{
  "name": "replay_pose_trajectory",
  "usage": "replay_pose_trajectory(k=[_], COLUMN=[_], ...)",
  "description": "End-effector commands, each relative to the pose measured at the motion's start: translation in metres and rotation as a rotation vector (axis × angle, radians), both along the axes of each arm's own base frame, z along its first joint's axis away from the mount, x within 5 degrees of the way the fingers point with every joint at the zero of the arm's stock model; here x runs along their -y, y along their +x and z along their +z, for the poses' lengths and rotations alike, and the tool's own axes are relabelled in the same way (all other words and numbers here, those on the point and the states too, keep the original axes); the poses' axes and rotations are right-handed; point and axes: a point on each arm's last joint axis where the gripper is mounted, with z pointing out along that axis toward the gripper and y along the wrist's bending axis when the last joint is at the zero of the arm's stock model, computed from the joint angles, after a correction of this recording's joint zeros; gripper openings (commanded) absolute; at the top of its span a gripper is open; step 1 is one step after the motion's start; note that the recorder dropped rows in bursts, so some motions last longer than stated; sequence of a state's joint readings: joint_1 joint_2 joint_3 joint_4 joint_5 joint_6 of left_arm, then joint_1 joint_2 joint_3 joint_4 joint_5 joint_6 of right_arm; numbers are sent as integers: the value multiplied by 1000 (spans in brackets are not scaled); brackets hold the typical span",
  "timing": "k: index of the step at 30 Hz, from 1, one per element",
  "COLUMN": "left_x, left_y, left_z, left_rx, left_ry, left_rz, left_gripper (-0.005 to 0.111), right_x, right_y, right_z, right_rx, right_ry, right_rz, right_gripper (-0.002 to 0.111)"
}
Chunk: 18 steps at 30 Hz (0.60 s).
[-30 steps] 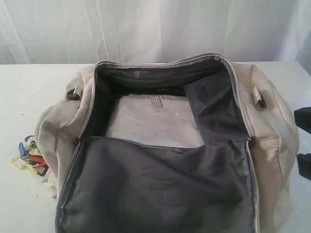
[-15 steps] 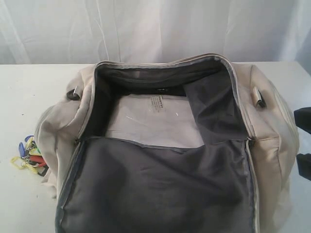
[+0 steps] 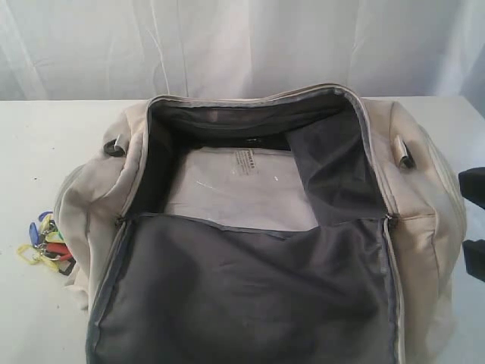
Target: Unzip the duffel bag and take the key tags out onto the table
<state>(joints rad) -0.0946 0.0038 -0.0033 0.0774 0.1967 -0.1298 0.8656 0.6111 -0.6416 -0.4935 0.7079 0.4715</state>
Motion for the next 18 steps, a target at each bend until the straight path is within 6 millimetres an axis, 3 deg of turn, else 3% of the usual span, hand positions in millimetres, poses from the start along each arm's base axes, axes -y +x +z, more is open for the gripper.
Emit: replay_pose_trajectory(k=[1, 15, 18], left_x=[0, 0, 0], left_y=[0, -1, -1], left_z=[-1, -2, -2], left_rx=[-7, -14, -14], left_ry=[-19, -18, -18], left_rz=[2, 2, 2], left_gripper=[0, 0, 0], right_x=[0, 0, 11], right_y=[-1, -1, -7], right_z=[-1, -1, 5], right_rx=[-3, -3, 33], right_ry=[6, 6, 55], right_rz=[0, 0, -24], right_gripper=[0, 0, 0])
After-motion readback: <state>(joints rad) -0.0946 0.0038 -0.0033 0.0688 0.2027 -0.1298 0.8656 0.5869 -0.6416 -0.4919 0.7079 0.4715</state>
